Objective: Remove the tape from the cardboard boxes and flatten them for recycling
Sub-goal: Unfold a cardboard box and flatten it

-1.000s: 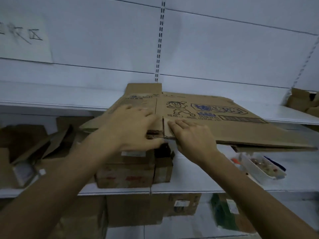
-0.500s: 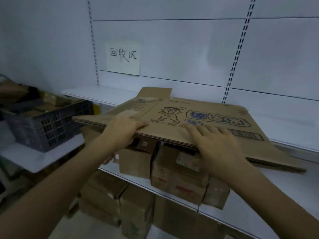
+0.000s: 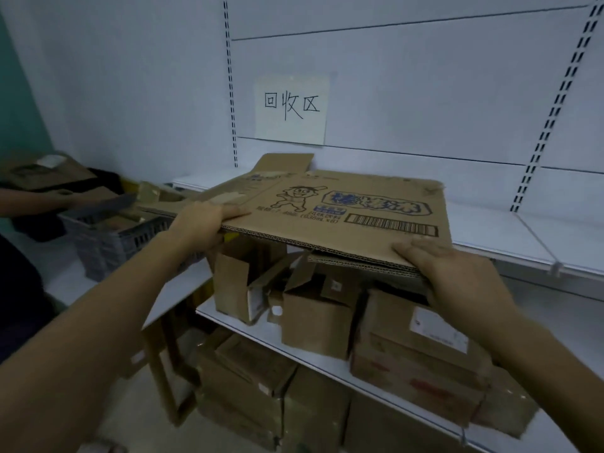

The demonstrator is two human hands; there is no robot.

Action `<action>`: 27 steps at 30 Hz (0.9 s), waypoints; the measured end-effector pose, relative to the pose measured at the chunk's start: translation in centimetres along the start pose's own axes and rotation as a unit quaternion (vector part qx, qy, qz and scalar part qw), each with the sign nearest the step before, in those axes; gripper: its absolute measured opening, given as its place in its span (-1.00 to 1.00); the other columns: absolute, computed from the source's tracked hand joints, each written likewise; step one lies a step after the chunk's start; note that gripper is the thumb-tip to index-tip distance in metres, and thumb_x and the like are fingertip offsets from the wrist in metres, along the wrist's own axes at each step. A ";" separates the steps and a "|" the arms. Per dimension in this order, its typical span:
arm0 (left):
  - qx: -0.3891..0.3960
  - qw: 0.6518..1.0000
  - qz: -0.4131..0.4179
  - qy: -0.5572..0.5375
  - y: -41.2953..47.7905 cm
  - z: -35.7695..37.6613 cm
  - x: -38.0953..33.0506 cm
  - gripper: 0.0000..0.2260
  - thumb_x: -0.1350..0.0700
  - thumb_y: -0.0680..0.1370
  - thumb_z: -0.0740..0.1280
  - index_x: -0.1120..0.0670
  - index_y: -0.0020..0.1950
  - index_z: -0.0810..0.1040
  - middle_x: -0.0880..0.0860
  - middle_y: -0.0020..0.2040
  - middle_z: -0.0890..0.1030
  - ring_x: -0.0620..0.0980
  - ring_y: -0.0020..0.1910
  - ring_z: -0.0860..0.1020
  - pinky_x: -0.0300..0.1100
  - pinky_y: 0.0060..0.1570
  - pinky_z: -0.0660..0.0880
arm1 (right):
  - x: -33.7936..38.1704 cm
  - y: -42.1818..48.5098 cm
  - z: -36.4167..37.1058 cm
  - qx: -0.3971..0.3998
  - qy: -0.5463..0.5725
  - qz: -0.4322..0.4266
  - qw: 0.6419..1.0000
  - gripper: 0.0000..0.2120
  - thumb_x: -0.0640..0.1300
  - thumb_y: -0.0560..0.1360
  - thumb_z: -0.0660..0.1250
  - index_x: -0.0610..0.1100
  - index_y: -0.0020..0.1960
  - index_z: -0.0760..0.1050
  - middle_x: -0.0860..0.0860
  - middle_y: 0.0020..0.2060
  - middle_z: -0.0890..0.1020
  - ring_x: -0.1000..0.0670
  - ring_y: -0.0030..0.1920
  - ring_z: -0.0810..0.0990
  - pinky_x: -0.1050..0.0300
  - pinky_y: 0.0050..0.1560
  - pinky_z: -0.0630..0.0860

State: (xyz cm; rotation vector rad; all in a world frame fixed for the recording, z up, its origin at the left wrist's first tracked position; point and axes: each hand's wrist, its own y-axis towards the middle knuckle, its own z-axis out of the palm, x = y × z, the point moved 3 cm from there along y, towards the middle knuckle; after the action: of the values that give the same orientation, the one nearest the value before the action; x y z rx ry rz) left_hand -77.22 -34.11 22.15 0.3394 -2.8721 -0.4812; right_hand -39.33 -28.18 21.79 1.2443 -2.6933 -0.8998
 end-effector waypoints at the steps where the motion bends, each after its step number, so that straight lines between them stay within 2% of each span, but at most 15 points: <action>1: -0.005 1.000 0.004 -0.017 0.5 0.8 2.2 -0.50 0.10 0.56 0.29 -0.19 0.47 0.29 0.10 0.27 0.55 0.13 0.09 0.53 -0.10 -0.08 0.40 | 1.8 1.4 0.5 -0.004 -0.002 0.001 1.000 -0.38 -0.37 0.17 0.57 -0.13 0.20 0.58 -0.14 0.06 0.66 -0.17 0.06 0.65 -0.01 -0.19 0.62; 4: -0.015 0.998 0.001 -0.066 1.8 3.3 9.1 -0.49 0.14 0.58 0.27 -0.16 0.49 0.27 0.07 0.40 0.45 0.14 0.22 0.49 -0.05 0.10 0.44 | 7.2 6.0 2.2 -0.011 -0.017 0.008 1.000 -0.37 -0.33 0.12 0.60 -0.13 0.18 0.59 -0.16 0.03 0.67 -0.17 0.06 0.65 0.00 -0.12 0.61; 7: -0.021 0.996 -0.007 -0.089 2.8 5.4 15.3 -0.49 0.16 0.57 0.27 -0.18 0.47 0.28 0.03 0.43 0.42 0.13 0.29 0.46 0.03 0.20 0.42 | 12.1 9.9 4.7 0.002 -0.027 -0.003 1.000 -0.42 -0.25 0.41 0.39 -0.05 0.40 0.38 -0.12 0.30 0.51 -0.12 0.35 0.44 0.06 0.25 0.43; 8: -0.025 0.995 -0.007 -0.092 3.3 5.7 16.9 -0.49 0.17 0.56 0.28 -0.18 0.47 0.30 0.02 0.43 0.43 0.13 0.29 0.46 0.03 0.20 0.42 | 13.1 11.0 5.3 -0.003 -0.022 -0.003 1.000 -0.43 -0.22 0.47 0.33 -0.01 0.44 0.31 -0.09 0.36 0.46 -0.09 0.39 0.38 0.08 0.30 0.37; 10: -0.023 0.996 -0.007 -0.085 4.5 5.9 19.3 -0.49 0.17 0.56 0.28 -0.19 0.46 0.31 0.00 0.42 0.43 0.11 0.30 0.46 0.04 0.19 0.43 | 14.7 12.9 5.5 -0.007 -0.012 0.011 1.000 -0.45 -0.21 0.47 0.33 0.01 0.43 0.32 -0.05 0.34 0.48 -0.07 0.36 0.42 0.07 0.22 0.44; 12: -0.024 0.997 -0.003 -0.070 5.4 6.0 20.9 -0.49 0.16 0.55 0.28 -0.21 0.45 0.32 -0.01 0.42 0.44 0.10 0.29 0.46 0.01 0.15 0.45 | 15.8 14.4 5.0 -0.002 0.002 0.030 1.000 -0.43 -0.27 0.33 0.48 -0.02 0.30 0.48 -0.04 0.18 0.61 -0.10 0.18 0.58 0.07 -0.06 0.57; 14: -0.036 0.997 0.012 -0.064 6.1 6.1 21.8 -0.49 0.13 0.55 0.29 -0.22 0.46 0.31 0.01 0.41 0.45 0.11 0.27 0.47 -0.02 0.08 0.47 | 16.4 15.0 4.6 -0.012 -0.009 0.041 0.999 -0.40 -0.30 0.16 0.58 -0.06 0.18 0.57 -0.05 0.03 0.68 -0.12 -0.02 0.67 0.11 -0.33 0.58; 15: -0.039 0.997 0.020 -0.060 6.3 6.2 22.1 -0.48 0.11 0.55 0.30 -0.21 0.46 0.30 0.02 0.41 0.45 0.12 0.28 0.47 -0.03 0.06 0.47 | 16.6 15.0 4.6 -0.017 -0.023 0.037 0.999 -0.40 -0.30 0.14 0.59 -0.09 0.16 0.58 -0.07 0.01 0.68 -0.14 -0.05 0.68 0.10 -0.37 0.57; 18: -0.061 0.995 0.052 -0.055 5.6 6.3 21.9 -0.45 0.10 0.50 0.39 -0.08 0.47 0.34 0.06 0.42 0.43 0.16 0.33 0.44 0.04 0.16 0.45 | 16.9 14.5 4.8 -0.018 -0.042 0.017 0.999 -0.40 -0.28 0.17 0.57 -0.16 0.20 0.56 -0.15 0.06 0.65 -0.22 0.00 0.65 -0.02 -0.29 0.59; 20: -0.139 0.985 0.096 -0.037 4.2 6.2 21.2 -0.48 0.05 0.45 0.43 0.04 0.41 0.44 0.12 0.37 0.48 0.20 0.27 0.49 0.11 0.15 0.44 | 16.5 13.9 5.2 -0.007 -0.046 0.033 0.998 -0.39 -0.25 0.20 0.56 -0.18 0.24 0.52 -0.18 0.12 0.62 -0.25 0.05 0.61 -0.10 -0.17 0.60; 22: -0.228 0.966 0.116 -0.016 2.7 6.1 20.4 -0.47 -0.13 0.47 0.30 0.10 0.37 0.47 0.15 0.33 0.51 0.21 0.22 0.51 0.11 0.13 0.39 | 16.2 13.6 5.5 -0.004 -0.055 0.048 0.997 -0.40 -0.21 0.26 0.55 -0.19 0.28 0.49 -0.21 0.17 0.58 -0.27 0.14 0.57 -0.14 -0.05 0.57; 24: -0.273 0.952 0.134 -0.011 1.5 6.3 18.8 -0.41 -0.21 0.48 0.22 0.10 0.40 0.41 0.15 0.34 0.50 0.18 0.23 0.48 0.09 0.17 0.34 | 16.3 13.6 5.8 -0.010 -0.069 0.054 0.996 -0.43 -0.21 0.31 0.52 -0.21 0.29 0.46 -0.24 0.20 0.55 -0.29 0.19 0.52 -0.18 0.04 0.52; 27: -0.311 0.940 0.143 -0.017 0.7 7.1 15.4 -0.39 -0.06 0.44 0.41 0.09 0.44 0.34 0.15 0.38 0.45 0.16 0.31 0.42 0.11 0.27 0.28 | 16.5 13.8 6.1 -0.015 -0.068 0.062 0.996 -0.44 -0.23 0.32 0.51 -0.24 0.28 0.45 -0.27 0.19 0.54 -0.31 0.20 0.51 -0.20 0.10 0.48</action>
State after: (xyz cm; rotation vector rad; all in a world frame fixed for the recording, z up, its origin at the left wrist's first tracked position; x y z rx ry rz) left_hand -93.74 -35.38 18.42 -0.1920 -2.5493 -1.2789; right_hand -61.53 -29.88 20.68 1.0332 -2.8117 -1.0403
